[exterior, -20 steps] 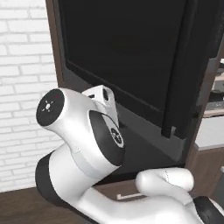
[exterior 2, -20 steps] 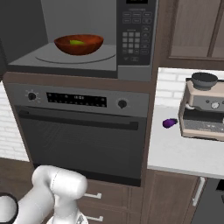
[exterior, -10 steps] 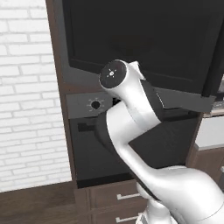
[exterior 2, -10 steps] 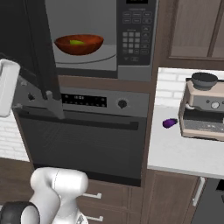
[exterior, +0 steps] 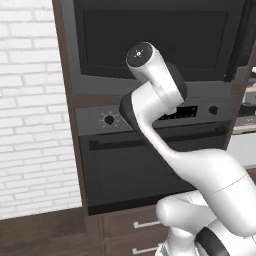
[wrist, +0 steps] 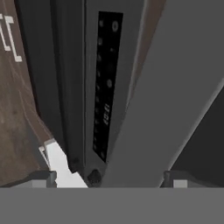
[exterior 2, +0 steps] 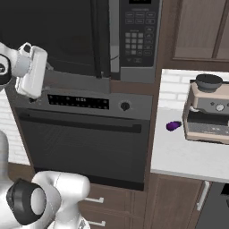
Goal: Pick the lemon wedge from the sink and place it in the bowl. Then pick the bowl and place it in the microwave. Then close the microwave door and press the start button.
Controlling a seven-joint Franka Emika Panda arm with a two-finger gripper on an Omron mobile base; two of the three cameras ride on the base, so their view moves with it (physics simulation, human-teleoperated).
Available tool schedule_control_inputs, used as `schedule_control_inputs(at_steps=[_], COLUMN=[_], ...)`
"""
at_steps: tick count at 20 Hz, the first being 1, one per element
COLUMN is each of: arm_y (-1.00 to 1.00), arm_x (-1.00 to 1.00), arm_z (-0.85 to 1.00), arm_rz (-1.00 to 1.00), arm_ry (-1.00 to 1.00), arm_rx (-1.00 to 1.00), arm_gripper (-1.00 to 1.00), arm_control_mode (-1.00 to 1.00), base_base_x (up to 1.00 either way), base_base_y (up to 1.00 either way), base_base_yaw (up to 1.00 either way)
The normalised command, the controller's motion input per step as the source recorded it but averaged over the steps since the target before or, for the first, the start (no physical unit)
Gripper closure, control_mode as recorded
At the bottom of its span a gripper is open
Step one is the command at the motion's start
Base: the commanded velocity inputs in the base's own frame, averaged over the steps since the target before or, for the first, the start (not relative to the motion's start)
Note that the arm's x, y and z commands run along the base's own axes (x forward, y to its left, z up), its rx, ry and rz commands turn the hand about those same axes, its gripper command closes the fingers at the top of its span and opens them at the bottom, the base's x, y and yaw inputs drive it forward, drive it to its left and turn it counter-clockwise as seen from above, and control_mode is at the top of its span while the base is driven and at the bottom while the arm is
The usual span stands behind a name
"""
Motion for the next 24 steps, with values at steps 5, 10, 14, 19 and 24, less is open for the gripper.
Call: schedule_control_inputs(at_steps=[5,10,14,19,24], arm_y=[0.00,0.00,0.00,-0.08,-0.57], arm_x=[1.00,0.91,0.41,-0.82,-1.00], arm_z=[0.14,0.00,0.00,0.00,-0.18], arm_rz=[0.00,0.03,0.09,0.15,0.21], arm_ry=[0.06,0.01,0.00,-0.09,-0.19], arm_rx=[0.00,0.00,0.00,0.01,0.07], arm_gripper=[-1.00,-1.00,-1.00,-1.00,-1.00], arm_control_mode=[-1.00,-1.00,-1.00,-1.00,-1.00], base_base_x=[0.00,0.00,0.00,0.00,0.00], base_base_y=[0.00,0.00,0.00,0.00,0.00], base_base_yaw=[0.00,0.00,0.00,0.00,0.00])
